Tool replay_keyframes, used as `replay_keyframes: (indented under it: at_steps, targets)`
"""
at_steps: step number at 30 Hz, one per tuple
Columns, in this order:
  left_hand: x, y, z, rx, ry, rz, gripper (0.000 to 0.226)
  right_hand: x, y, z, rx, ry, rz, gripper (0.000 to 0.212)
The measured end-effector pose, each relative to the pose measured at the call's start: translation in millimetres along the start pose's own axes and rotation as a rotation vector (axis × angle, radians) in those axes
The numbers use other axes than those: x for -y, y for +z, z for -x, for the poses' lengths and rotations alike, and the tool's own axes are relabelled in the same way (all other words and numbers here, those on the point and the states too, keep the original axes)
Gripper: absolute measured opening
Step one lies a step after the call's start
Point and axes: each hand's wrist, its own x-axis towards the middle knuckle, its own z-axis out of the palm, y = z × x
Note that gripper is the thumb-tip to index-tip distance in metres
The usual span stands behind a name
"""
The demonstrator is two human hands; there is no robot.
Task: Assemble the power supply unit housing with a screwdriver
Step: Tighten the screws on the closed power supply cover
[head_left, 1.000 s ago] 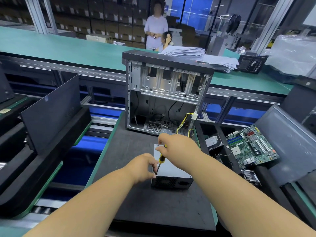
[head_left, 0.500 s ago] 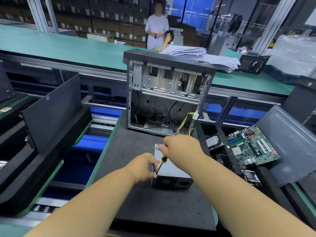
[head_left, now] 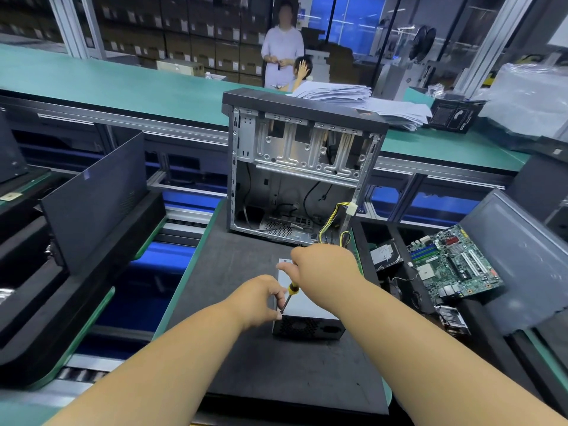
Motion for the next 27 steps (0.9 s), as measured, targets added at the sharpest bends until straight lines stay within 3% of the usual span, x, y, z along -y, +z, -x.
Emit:
replay_keyframes:
  at_steps: [5, 15, 19, 22, 27]
  targets:
    - [-1.1, -1.1, -1.1, -0.004, 0.016, -0.013, 0.016, -3.6, -6.5, 1.4, 0.010, -0.075, -0.195, 0.012]
    - [0.0, 0.7, -1.5, -0.007, 0.001, -0.003, 0.016, -3.0, -3.7, -3.7, 0.046, 0.074, 0.071, 0.049]
    - [-1.1, 0.3, -1.2, -0.003, 0.006, -0.021, 0.016, -8.2, -9.8, 0.7, 0.106, -0.068, -0.192, 0.014]
    - [0.2, 0.7, -2.1, -0.003, 0.000, -0.028, 0.017, -9.2, -16.4, 1.5, 0.128, -0.201, -0.203, 0.014]
    - [1.7, 1.4, -2.4, -0.002, -0.006, -0.025, 0.017, -7.5, -7.3, 5.2, 0.120, -0.216, -0.177, 0.010]
